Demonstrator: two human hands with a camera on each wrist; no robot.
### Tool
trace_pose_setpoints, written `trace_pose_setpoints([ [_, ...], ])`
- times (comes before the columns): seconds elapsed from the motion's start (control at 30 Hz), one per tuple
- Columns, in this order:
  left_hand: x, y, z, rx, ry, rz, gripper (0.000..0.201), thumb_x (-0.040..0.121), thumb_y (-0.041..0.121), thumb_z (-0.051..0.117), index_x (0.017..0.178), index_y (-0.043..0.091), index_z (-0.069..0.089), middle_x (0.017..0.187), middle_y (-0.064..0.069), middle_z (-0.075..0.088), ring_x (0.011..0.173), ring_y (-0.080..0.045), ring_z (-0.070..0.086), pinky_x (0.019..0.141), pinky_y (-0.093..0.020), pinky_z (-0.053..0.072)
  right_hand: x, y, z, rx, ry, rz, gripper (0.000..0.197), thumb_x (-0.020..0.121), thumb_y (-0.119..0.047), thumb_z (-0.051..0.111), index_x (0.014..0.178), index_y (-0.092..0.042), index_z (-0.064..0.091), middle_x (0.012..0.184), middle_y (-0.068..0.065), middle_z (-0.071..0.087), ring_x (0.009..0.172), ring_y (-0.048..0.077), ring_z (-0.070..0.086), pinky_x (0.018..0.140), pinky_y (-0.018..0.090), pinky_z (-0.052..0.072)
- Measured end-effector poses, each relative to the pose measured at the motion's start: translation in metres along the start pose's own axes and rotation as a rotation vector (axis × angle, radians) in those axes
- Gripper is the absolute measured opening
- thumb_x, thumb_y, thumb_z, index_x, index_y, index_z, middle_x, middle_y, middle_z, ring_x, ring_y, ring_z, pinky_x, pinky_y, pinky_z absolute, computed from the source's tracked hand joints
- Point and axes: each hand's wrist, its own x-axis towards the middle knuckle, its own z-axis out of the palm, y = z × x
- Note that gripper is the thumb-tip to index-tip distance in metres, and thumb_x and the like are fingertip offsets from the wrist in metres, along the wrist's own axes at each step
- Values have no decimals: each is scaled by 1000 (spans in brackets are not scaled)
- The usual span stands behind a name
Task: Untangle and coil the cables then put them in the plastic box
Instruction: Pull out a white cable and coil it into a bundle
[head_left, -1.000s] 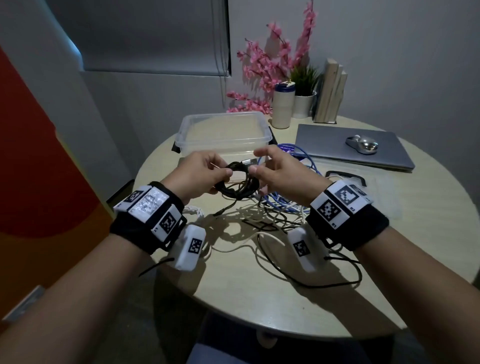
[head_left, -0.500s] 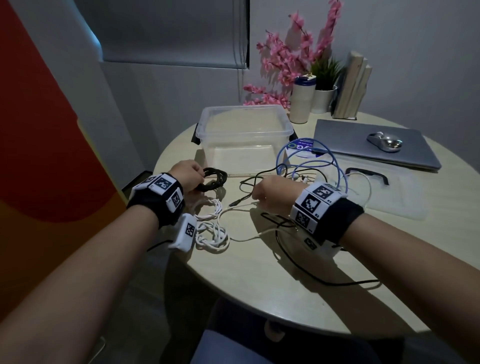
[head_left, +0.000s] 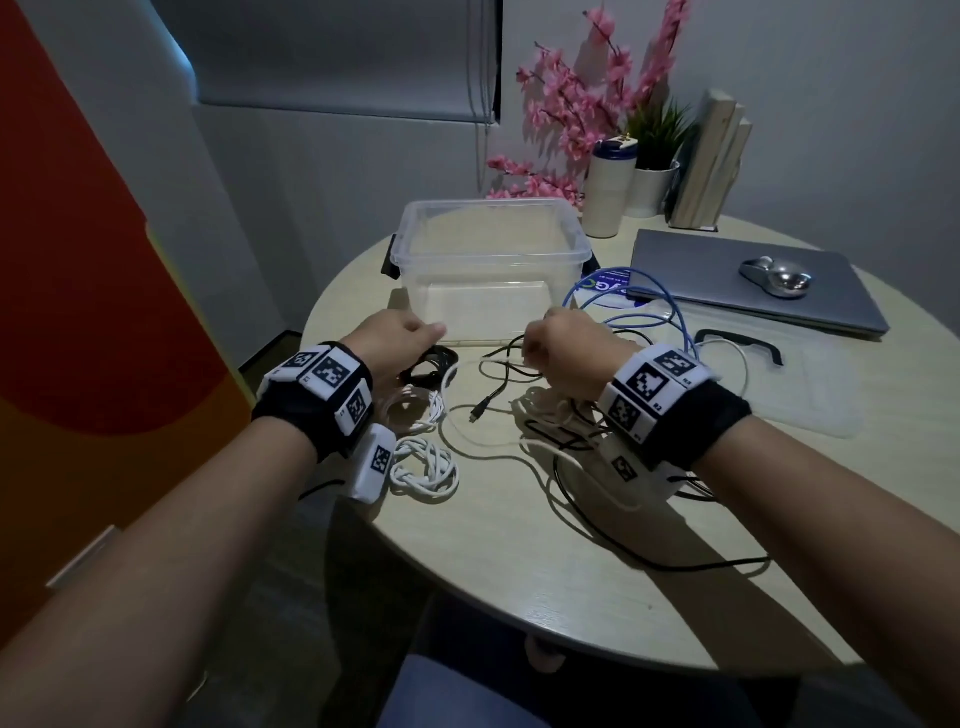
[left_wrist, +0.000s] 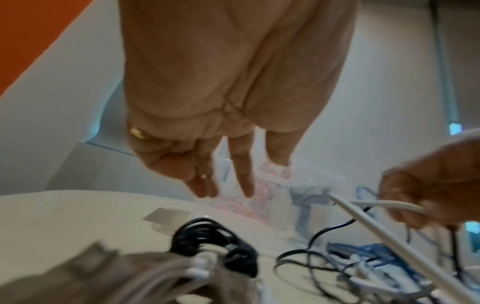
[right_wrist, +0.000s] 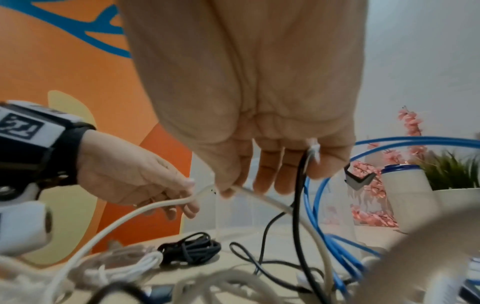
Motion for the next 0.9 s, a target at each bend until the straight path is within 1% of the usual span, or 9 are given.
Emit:
trace_pose_setpoints([
  [0.07, -7, 11, 4, -104, -88, 81, 40, 89, 51, 56, 102, 15, 68, 98, 1, 67, 90, -18, 60, 80, -31, 47, 0, 4, -4, 101, 85, 26, 14, 94, -15, 49, 101, -21, 59, 104, 6, 55, 107, 30, 50, 88, 38, 40],
  [0.13, -10, 20, 9, -165, -162, 151, 29, 90, 39, 60, 98, 13, 70, 89, -6, 71, 73, -18, 61, 63, -25, 46, -2, 7, -9, 236, 140, 36, 11, 95, -16, 43, 93, -23, 51, 93, 1, 58, 99, 31, 54, 84, 37, 40],
  [0.27, -17, 40, 11, -493, -110, 246, 24, 97, 24, 51, 88, 9, 66, 64, 1, 60, 45, -4, 44, 45, -15, 35, -12, 13, -23, 414, 155, -22, 8, 99, -22, 43, 96, -18, 49, 93, 5, 63, 89, 23, 58, 79, 34, 45],
  [0.4, -21, 58, 2, -790, 31, 342, 29, 100, 27, 45, 79, 12, 58, 56, 5, 54, 43, -3, 41, 41, -14, 33, -20, 30, -28, 442, 130, -11, 15, 99, -18, 43, 96, -12, 57, 90, 5, 62, 81, 19, 56, 62, 25, 40],
  [0.5, -21, 68, -3, -859, 215, 365, 29, 101, 28, 43, 80, 12, 56, 62, 2, 53, 46, -2, 43, 43, -14, 35, -25, 40, -32, 505, 146, 19, 19, 99, -19, 43, 91, -13, 60, 83, 0, 62, 76, 18, 56, 64, 23, 42],
  [0.63, -21, 76, 1, -971, 303, 374, 28, 102, 26, 40, 83, 11, 54, 68, -1, 51, 50, -4, 44, 46, -14, 38, -30, 47, -38, 552, 195, 20, 22, 99, -19, 43, 92, -11, 62, 82, -2, 63, 71, 12, 53, 60, 17, 40],
  [0.7, -21, 77, 3, -962, 304, 362, 29, 102, 28, 39, 82, 12, 54, 68, -1, 52, 51, -5, 45, 48, -16, 39, -31, 49, -41, 637, 237, 27, 21, 99, -18, 43, 92, -12, 62, 82, -6, 64, 75, 9, 57, 62, 8, 40],
  [0.8, -18, 73, 6, -724, 296, 323, 31, 101, 32, 40, 82, 16, 58, 64, 2, 53, 52, -8, 45, 50, -21, 38, -32, 55, -47, 941, 374, 35, 24, 101, -15, 40, 83, -18, 56, 80, -1, 66, 86, 17, 64, 79, 25, 47],
  [0.9, -18, 70, 17, -458, 254, 334, 29, 101, 31, 38, 89, 19, 61, 61, 3, 54, 52, -11, 46, 52, -25, 39, -38, 58, -60, 1314, 438, 33, 26, 102, -13, 34, 81, -13, 50, 62, 0, 60, 67, 20, 61, 66, 31, 46],
])
